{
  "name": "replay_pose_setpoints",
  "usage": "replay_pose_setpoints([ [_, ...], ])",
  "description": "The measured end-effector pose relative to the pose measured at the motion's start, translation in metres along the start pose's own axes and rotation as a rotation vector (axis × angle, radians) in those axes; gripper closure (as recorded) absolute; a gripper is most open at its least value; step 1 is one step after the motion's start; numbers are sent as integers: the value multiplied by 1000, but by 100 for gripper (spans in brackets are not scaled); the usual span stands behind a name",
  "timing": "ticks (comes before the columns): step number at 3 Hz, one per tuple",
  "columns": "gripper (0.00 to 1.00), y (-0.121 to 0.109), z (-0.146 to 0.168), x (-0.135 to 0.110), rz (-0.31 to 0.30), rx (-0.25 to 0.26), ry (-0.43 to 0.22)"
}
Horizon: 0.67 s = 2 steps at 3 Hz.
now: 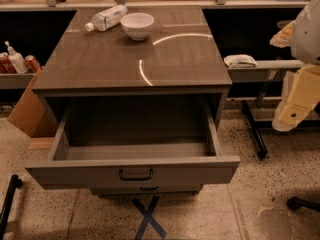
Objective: Close top drawer
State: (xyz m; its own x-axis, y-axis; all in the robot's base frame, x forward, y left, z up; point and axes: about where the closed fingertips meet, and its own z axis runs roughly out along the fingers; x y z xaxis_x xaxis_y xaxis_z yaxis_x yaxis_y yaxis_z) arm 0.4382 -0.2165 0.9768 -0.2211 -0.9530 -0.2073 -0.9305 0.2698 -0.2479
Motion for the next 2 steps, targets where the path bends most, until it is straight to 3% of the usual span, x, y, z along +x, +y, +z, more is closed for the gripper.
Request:
replay_pose_setpoints([
  [1,0,0,0,0,0,0,0],
  [2,0,10,25,-5,-33,-31,-33],
])
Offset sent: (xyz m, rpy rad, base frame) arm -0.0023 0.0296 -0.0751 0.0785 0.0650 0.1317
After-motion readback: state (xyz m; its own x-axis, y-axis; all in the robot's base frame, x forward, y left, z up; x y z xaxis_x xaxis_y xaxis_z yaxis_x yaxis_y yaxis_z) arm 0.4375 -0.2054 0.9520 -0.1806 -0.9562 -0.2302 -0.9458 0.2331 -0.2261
